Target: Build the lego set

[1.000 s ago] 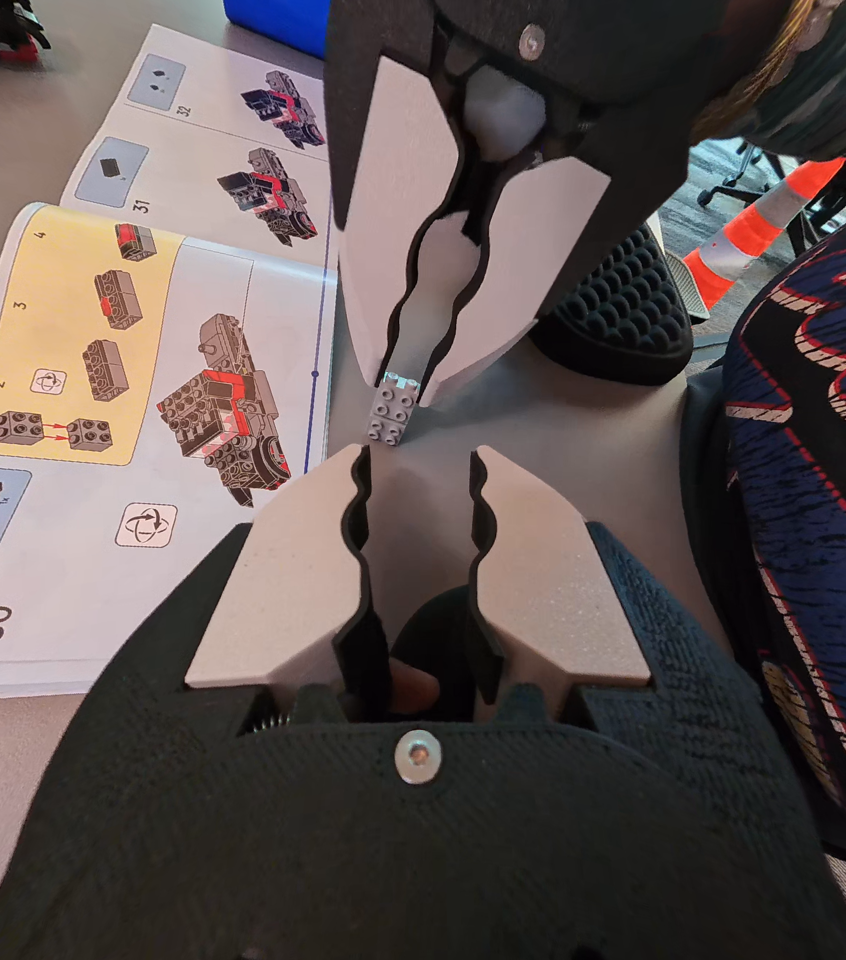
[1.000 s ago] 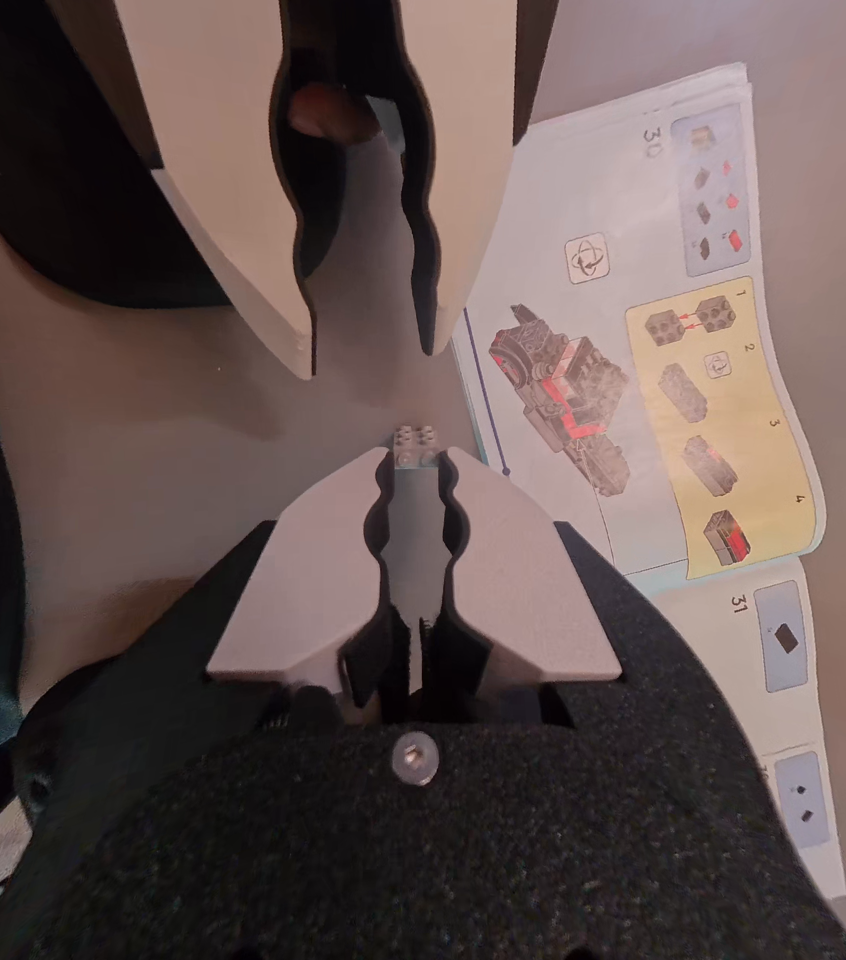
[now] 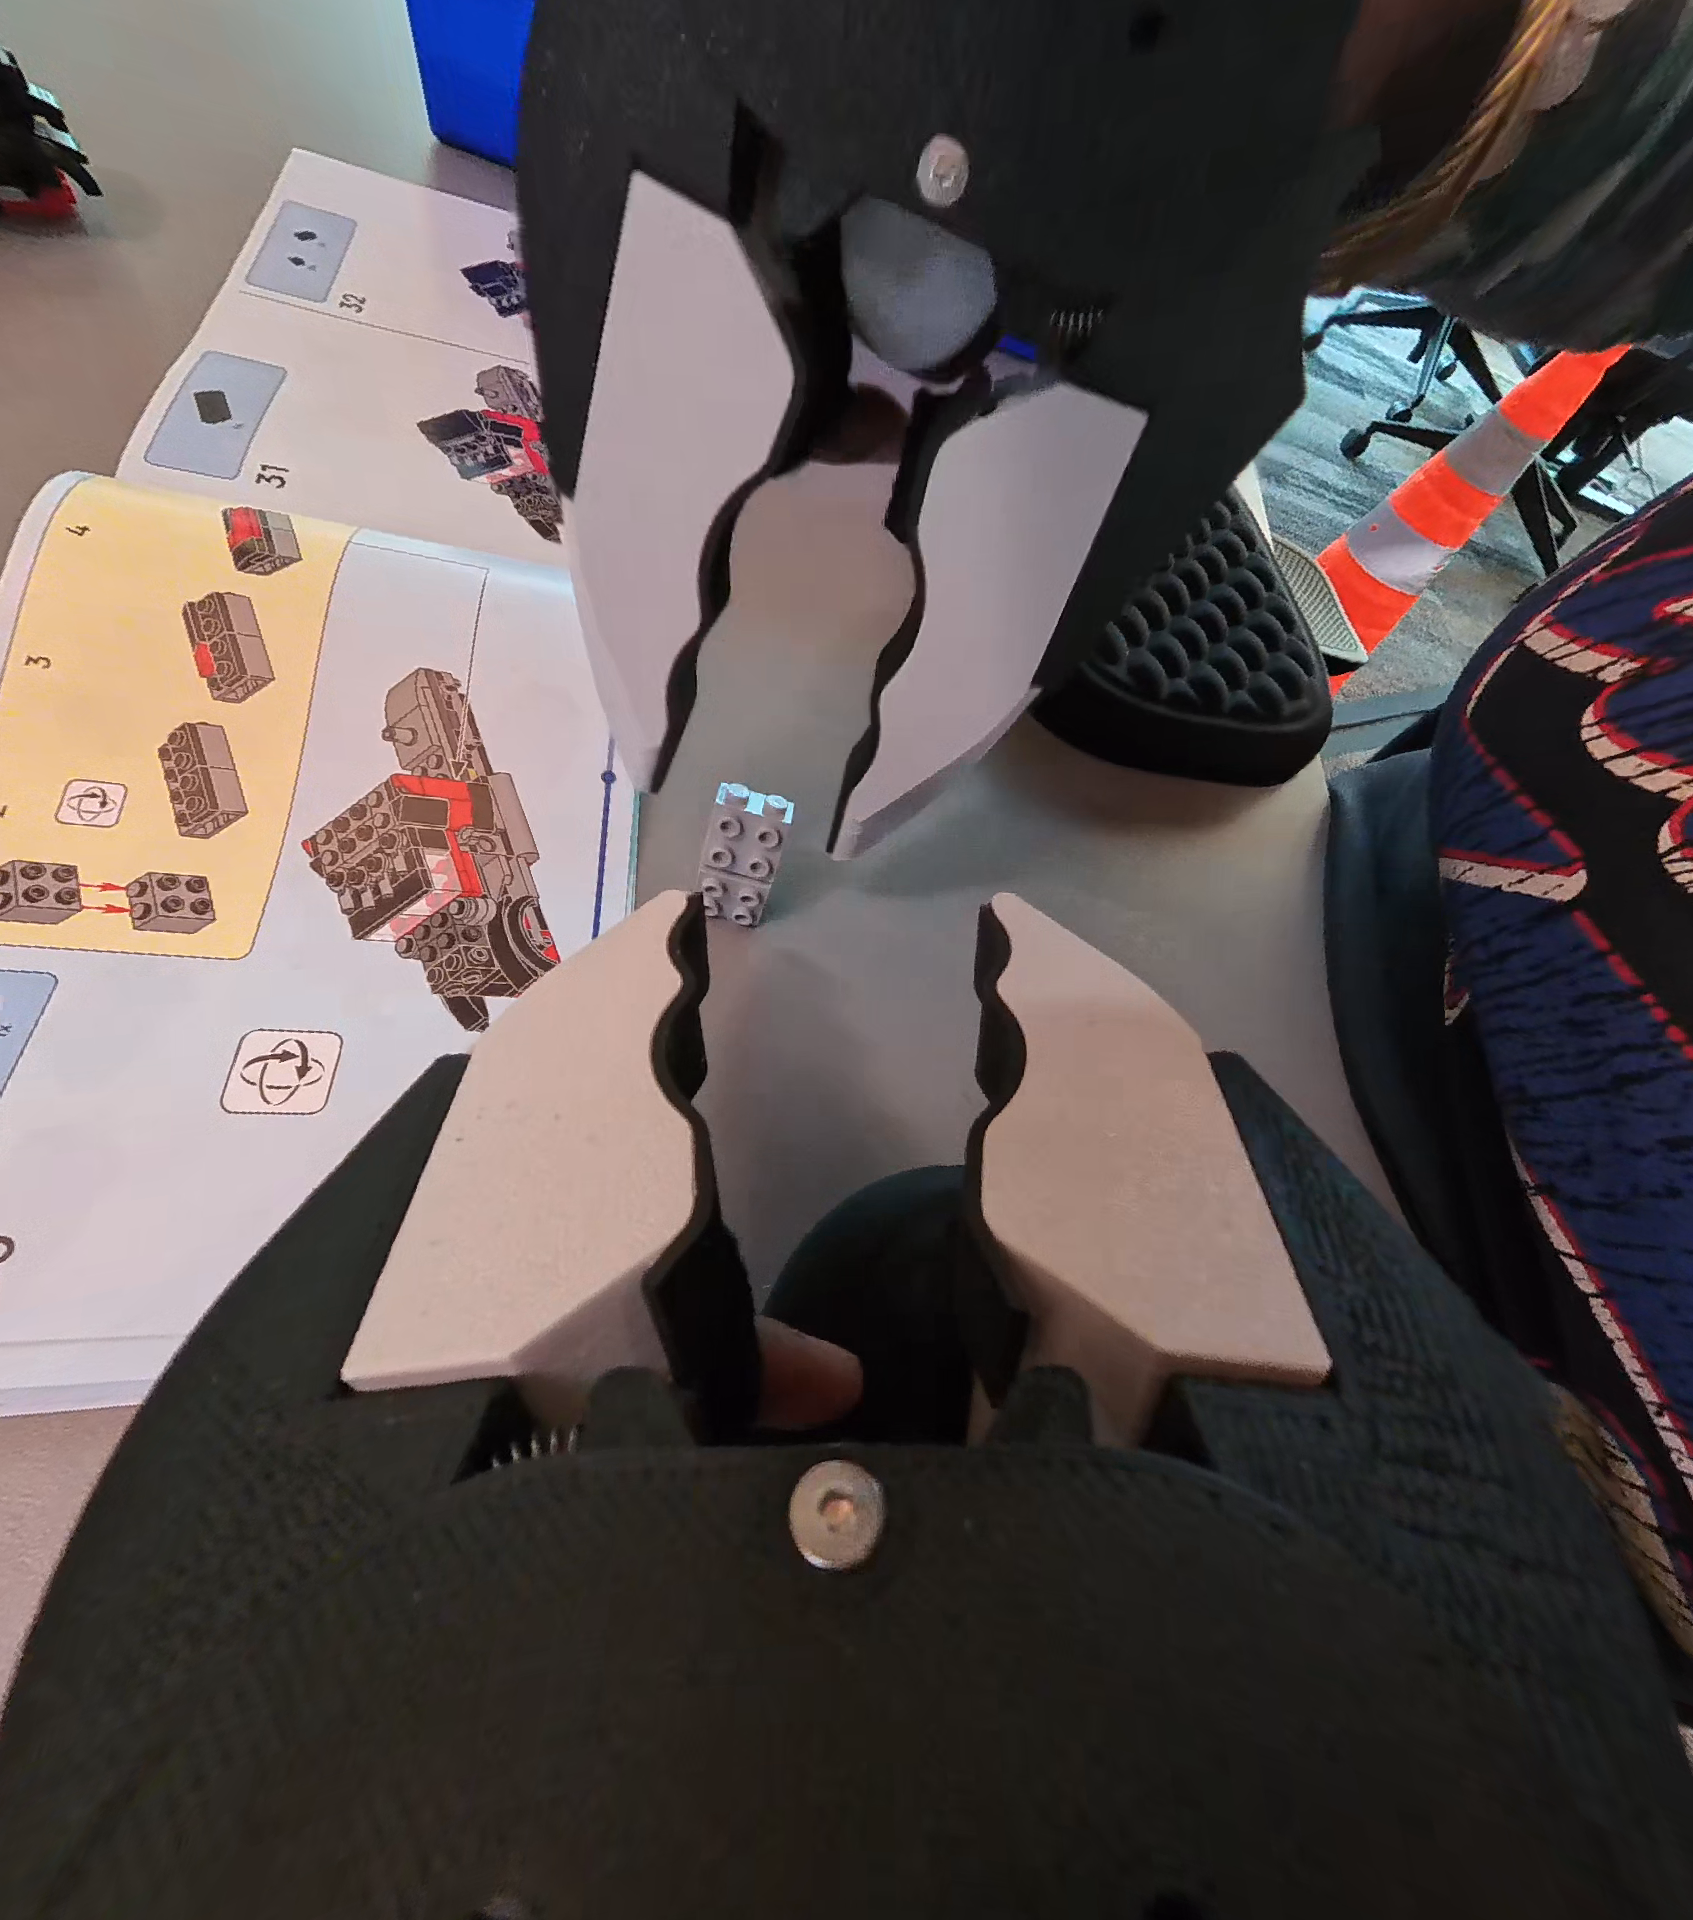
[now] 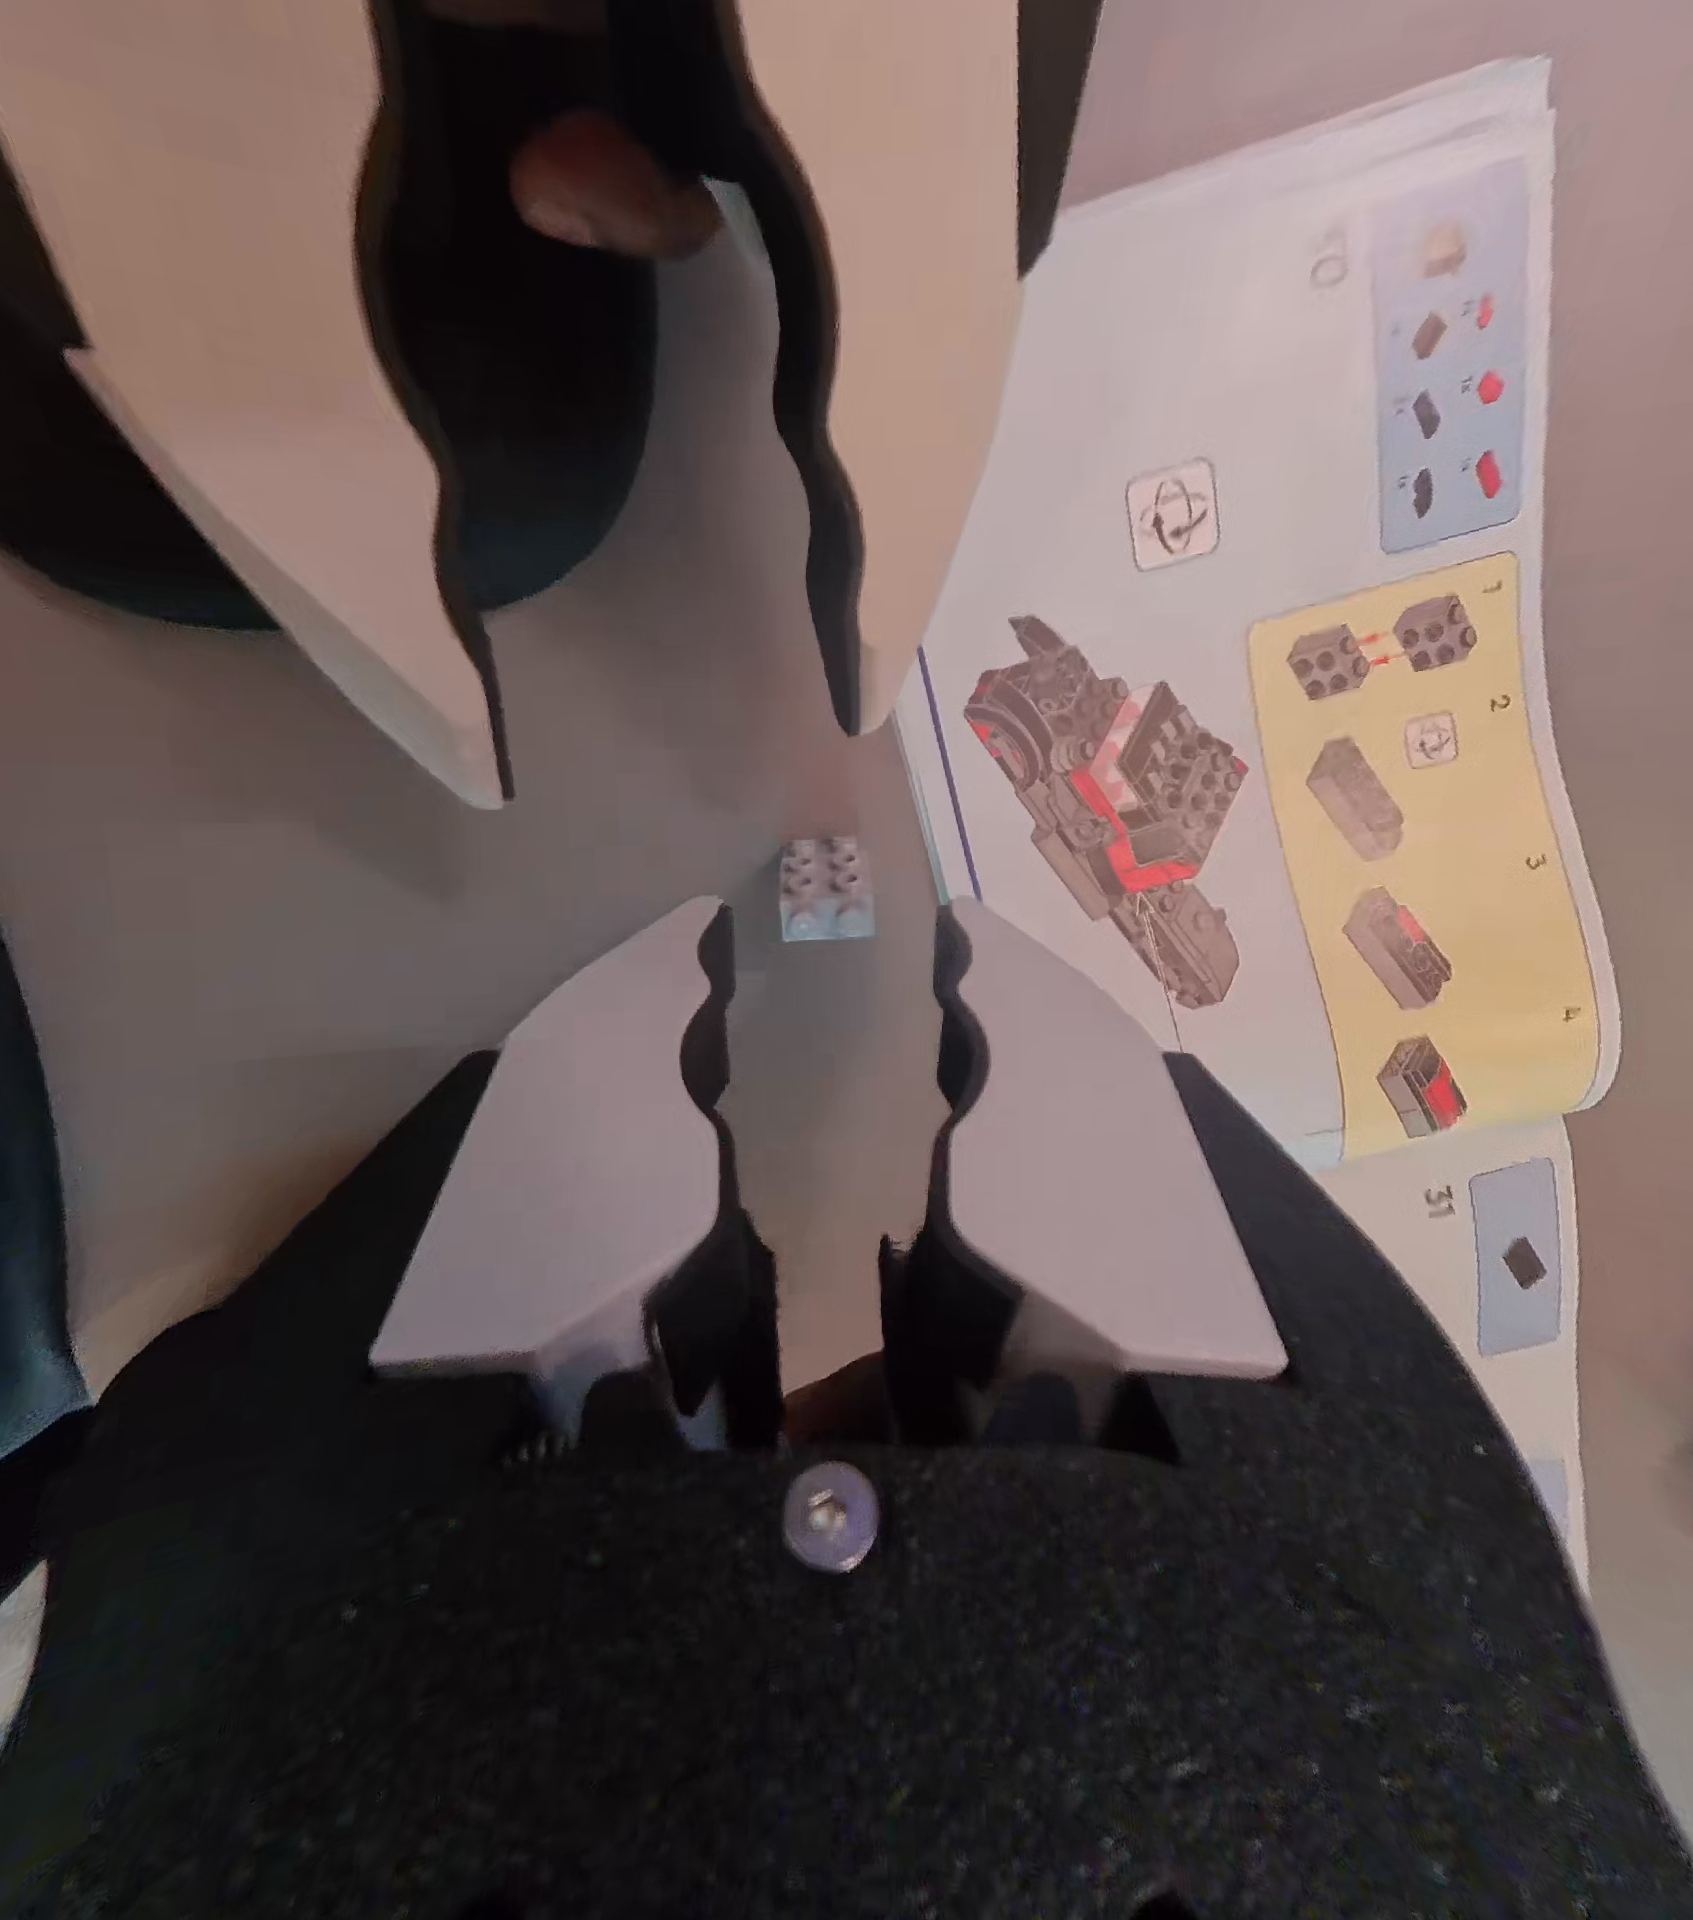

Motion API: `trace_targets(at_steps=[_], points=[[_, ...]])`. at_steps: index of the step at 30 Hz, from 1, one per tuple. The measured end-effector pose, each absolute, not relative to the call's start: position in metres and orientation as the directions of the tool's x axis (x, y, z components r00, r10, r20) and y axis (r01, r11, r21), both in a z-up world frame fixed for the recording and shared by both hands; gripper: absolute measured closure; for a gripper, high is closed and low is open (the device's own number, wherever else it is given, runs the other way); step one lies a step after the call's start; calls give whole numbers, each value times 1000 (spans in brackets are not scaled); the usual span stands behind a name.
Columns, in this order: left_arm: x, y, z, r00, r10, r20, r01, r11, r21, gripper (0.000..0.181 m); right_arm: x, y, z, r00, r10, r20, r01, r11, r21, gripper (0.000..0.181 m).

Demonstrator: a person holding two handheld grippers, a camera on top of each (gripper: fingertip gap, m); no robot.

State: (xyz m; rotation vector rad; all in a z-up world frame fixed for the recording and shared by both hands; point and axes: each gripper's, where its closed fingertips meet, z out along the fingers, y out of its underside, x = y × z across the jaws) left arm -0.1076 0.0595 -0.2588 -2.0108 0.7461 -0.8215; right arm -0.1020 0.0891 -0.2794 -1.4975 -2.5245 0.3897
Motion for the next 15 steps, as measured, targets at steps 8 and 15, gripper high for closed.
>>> trace_targets(at_steps=[8, 15], points=[[-109, 60, -256, 611, -739, 285, -189, -485, -854, 131, -108, 85, -292, -481, 877, -9, 694, 375, -615, 152], [-113, 64, -249, 634, -723, 274, -148, -461, -875, 130, -110, 89, -278, -480, 877, -8, 592, 318, -741, 164]])
